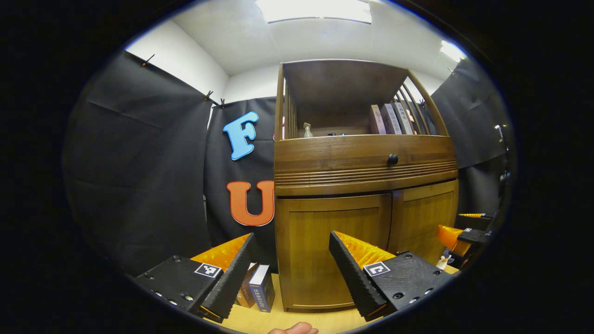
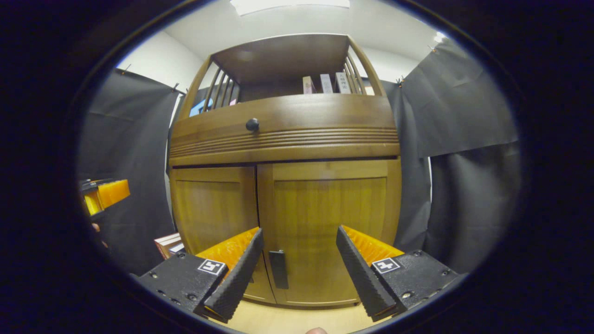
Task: Open the right door of the double-door shoe cabinet with the right hand, and open the left door with the left hand.
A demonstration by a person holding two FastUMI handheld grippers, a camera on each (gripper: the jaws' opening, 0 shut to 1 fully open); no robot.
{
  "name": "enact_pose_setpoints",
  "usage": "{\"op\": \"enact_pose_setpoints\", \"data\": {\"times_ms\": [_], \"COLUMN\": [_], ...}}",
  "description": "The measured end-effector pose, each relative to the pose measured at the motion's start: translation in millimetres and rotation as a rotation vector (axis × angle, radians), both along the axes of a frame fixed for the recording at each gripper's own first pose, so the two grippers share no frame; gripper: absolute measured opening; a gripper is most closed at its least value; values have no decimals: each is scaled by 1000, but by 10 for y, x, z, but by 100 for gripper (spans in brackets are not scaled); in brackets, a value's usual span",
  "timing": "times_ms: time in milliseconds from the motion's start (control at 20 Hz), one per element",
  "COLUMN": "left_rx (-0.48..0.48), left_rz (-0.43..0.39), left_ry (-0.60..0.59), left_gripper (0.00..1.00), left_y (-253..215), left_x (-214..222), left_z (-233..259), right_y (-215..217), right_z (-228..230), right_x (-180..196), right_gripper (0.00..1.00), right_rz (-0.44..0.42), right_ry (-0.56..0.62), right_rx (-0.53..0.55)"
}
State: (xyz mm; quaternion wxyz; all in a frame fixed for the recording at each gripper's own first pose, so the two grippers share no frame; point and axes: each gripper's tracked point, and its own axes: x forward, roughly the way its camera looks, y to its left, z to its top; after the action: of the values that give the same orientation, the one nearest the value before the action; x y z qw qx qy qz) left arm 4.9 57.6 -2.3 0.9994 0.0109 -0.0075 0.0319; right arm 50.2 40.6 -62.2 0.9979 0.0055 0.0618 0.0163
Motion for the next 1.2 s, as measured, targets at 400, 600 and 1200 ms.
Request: {"op": "enact_pose_setpoints", "data": {"times_ms": [400,600,1200], "left_rx": [8,7,4], "left_rz": [47,59,47], "left_ry": [7,8,31], "left_gripper": [100,95,100], "left_y": [248,307,335], "left_x": [-76,-88,-108], "left_z": [-61,-79,-145], "right_y": [285,400,321], "right_z": [-561,-842,-1325], "right_x": [336,515,895], "right_gripper": [99,93,61], "right_rz": [52,64,16], "right_ry": [101,156,248], "right_rx": [4,2,51]}}
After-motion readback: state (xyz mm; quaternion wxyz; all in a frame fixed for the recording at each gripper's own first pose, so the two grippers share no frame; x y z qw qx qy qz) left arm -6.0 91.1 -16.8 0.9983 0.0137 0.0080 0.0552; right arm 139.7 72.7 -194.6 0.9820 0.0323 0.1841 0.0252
